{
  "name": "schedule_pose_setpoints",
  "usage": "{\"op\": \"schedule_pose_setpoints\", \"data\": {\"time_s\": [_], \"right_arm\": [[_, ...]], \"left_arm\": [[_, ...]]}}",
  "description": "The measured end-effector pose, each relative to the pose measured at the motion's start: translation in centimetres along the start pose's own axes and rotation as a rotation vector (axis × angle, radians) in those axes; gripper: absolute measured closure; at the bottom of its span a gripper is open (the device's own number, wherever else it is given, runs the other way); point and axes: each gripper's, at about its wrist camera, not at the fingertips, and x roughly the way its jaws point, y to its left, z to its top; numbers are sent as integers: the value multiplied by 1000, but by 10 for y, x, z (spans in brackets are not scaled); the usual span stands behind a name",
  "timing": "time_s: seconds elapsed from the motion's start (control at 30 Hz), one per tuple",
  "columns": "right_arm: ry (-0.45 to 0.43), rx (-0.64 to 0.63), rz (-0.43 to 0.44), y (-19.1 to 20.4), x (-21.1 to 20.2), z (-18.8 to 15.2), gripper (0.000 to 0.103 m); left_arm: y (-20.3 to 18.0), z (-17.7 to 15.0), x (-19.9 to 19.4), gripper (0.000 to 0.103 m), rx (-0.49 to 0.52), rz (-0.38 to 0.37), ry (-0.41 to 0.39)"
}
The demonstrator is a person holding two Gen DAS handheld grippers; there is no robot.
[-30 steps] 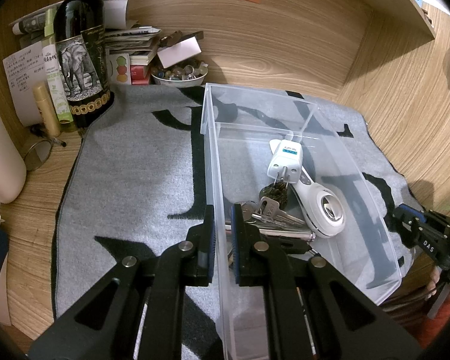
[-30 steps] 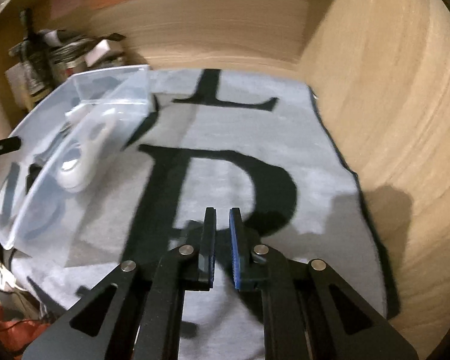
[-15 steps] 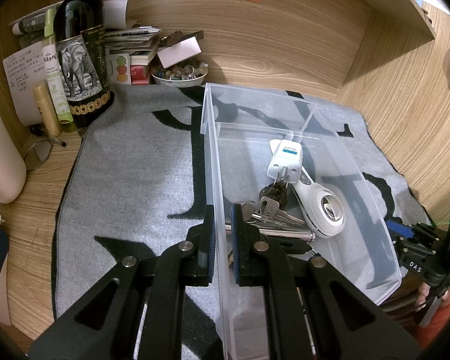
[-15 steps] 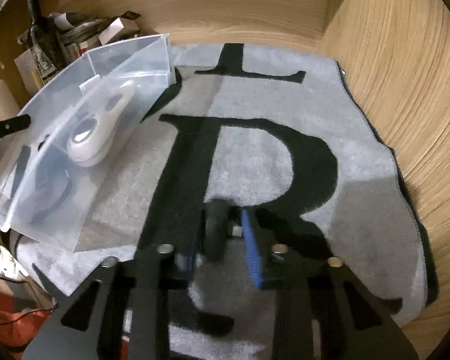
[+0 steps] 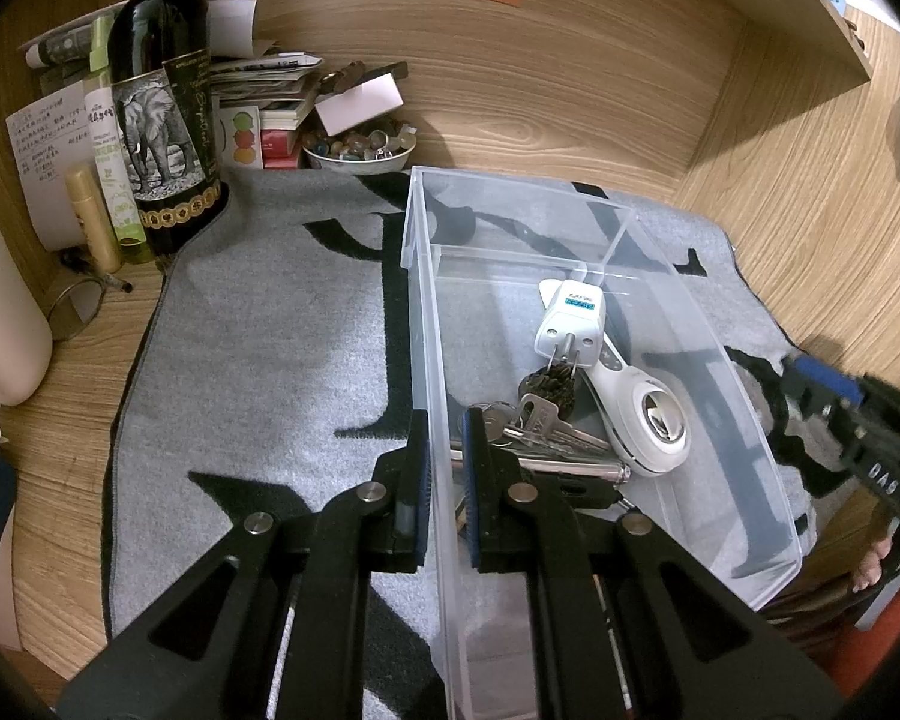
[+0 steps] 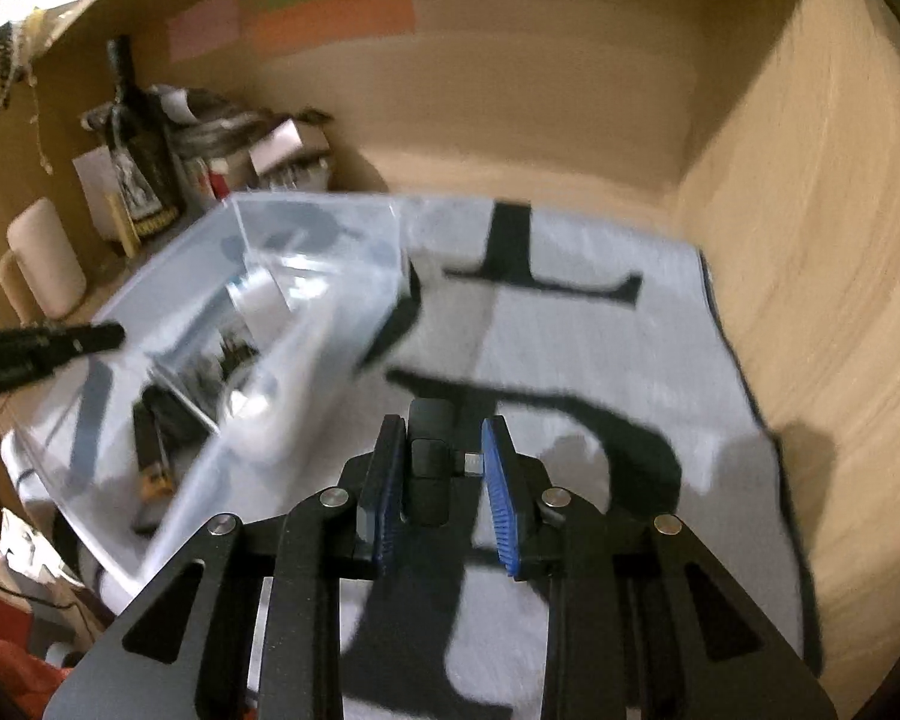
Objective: Organize rigid objects
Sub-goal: 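Carry the black plug into the clear box and open the right gripper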
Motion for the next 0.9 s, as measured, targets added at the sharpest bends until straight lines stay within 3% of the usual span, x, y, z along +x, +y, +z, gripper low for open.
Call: {"op": "schedule_pose_setpoints", "data": {"time_s": [0.23, 0.47, 0.67, 0.9], "right_arm": [[-101, -40, 51, 22, -12, 29, 79], [-131, -112, 132, 53, -6, 43, 79], [-89, -171, 179, 77, 13, 44, 79], [42, -226, 224, 96, 45, 39, 79]], "left_arm": [[0, 0, 0, 95, -1, 0, 0], [0, 0, 0, 95, -1, 0, 0], [-1, 0, 0, 95, 1, 0, 0], [0, 0, 0, 95, -2, -2, 0]]}}
